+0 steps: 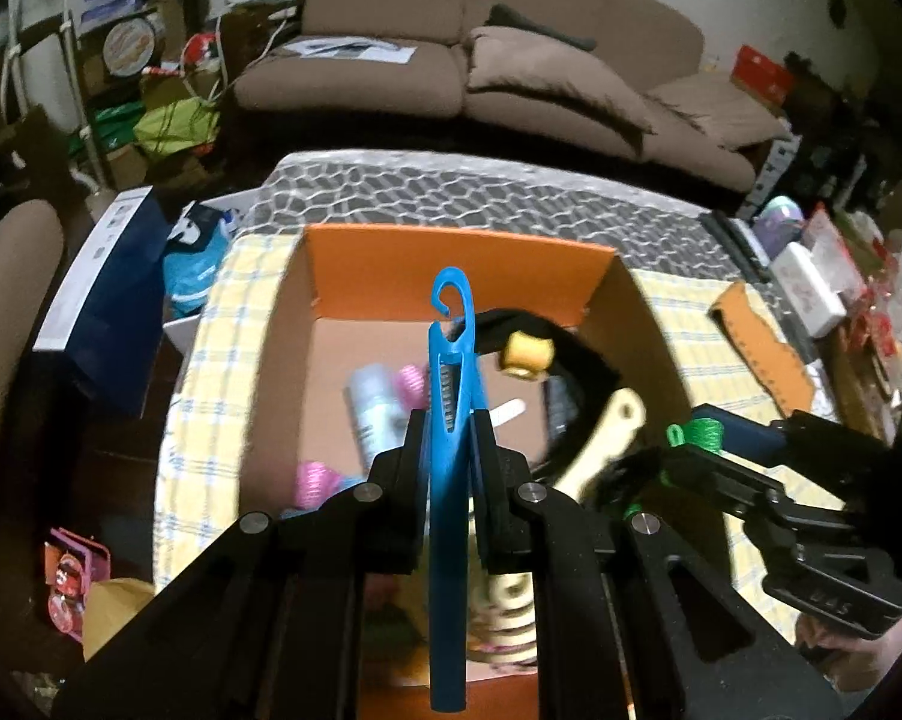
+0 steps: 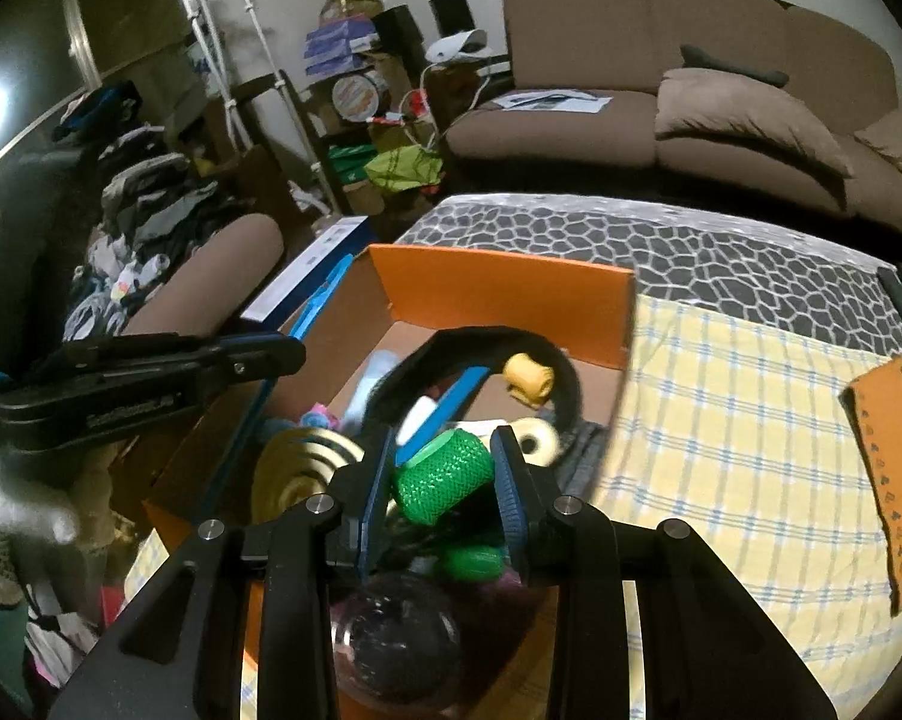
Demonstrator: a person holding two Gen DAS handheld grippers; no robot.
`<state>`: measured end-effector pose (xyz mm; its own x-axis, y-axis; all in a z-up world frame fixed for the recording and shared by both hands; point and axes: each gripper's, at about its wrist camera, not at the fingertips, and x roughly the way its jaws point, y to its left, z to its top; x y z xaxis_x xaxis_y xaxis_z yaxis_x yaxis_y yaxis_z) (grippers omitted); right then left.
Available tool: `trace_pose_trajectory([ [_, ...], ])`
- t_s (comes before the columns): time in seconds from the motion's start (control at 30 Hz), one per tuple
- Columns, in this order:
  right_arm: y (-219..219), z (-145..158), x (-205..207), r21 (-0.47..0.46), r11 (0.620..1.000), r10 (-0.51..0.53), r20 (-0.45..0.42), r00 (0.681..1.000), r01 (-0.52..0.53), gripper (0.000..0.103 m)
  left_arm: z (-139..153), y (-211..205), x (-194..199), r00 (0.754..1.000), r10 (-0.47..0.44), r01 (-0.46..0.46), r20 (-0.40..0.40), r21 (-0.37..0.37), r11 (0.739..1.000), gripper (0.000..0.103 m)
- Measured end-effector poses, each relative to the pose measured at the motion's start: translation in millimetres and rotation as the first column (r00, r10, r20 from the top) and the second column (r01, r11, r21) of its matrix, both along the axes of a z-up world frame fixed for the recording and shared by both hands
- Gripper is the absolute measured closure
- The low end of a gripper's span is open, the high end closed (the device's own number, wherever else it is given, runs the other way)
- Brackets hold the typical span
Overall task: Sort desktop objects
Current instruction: 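Carry the green spool and blue hook over the orange box with both grippers, then lower both grippers into the box and open them to drop the items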
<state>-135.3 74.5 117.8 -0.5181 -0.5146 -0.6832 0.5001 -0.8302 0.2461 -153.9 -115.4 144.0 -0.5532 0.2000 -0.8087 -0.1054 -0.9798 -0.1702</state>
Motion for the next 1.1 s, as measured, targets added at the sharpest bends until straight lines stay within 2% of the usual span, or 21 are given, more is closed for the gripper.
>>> trace_pose_trajectory([
  [0.3, -31.9, -13.3, -3.7, 0.016, 0.999, 0.032, 0.015, 0.999, -0.032, 0.070, -24.9, -22.8, 2.0, 0.999, 0.021, -0.019, 0.040, -0.042, 0.999, 0.091],
  [0.57, -47.5, -25.6, -13.2, 0.028, 1.000, 0.008, 0.027, 1.000, -0.009, 0.069, -34.8, -30.2, 2.3, 0.998, 0.030, -0.028, 0.052, -0.030, 0.999, 0.091],
  [0.7, -49.1, -29.1, -17.7, 0.035, 0.999, -0.025, 0.024, 0.999, 0.024, 0.066, -34.1, -28.9, 2.4, 0.999, 0.019, -0.018, 0.049, -0.027, 0.999, 0.091],
  [0.83, -45.2, -28.5, -20.5, 0.023, 0.999, -0.048, 0.020, 0.999, 0.047, 0.055, -31.5, -30.0, 3.5, 0.999, 0.016, -0.015, 0.042, -0.024, 1.000, 0.091],
  [0.93, -41.9, -24.8, -20.7, 0.014, 0.998, -0.064, 0.012, 0.998, 0.064, 0.054, -29.7, -30.4, 4.0, 0.999, 0.015, -0.015, 0.038, -0.019, 1.000, 0.090],
  [1.03, -36.5, -20.7, -20.5, 0.010, 0.997, -0.073, 0.005, 0.997, 0.073, 0.050, -27.0, -29.4, 4.6, 0.999, 0.017, -0.016, 0.032, -0.014, 1.000, 0.079],
  [1.1, -29.1, -16.5, -20.6, 0.003, 0.996, -0.084, -0.003, 0.996, 0.084, 0.046, -24.1, -27.6, 4.8, 1.000, 0.019, -0.018, 0.025, -0.007, 1.000, 0.062],
])
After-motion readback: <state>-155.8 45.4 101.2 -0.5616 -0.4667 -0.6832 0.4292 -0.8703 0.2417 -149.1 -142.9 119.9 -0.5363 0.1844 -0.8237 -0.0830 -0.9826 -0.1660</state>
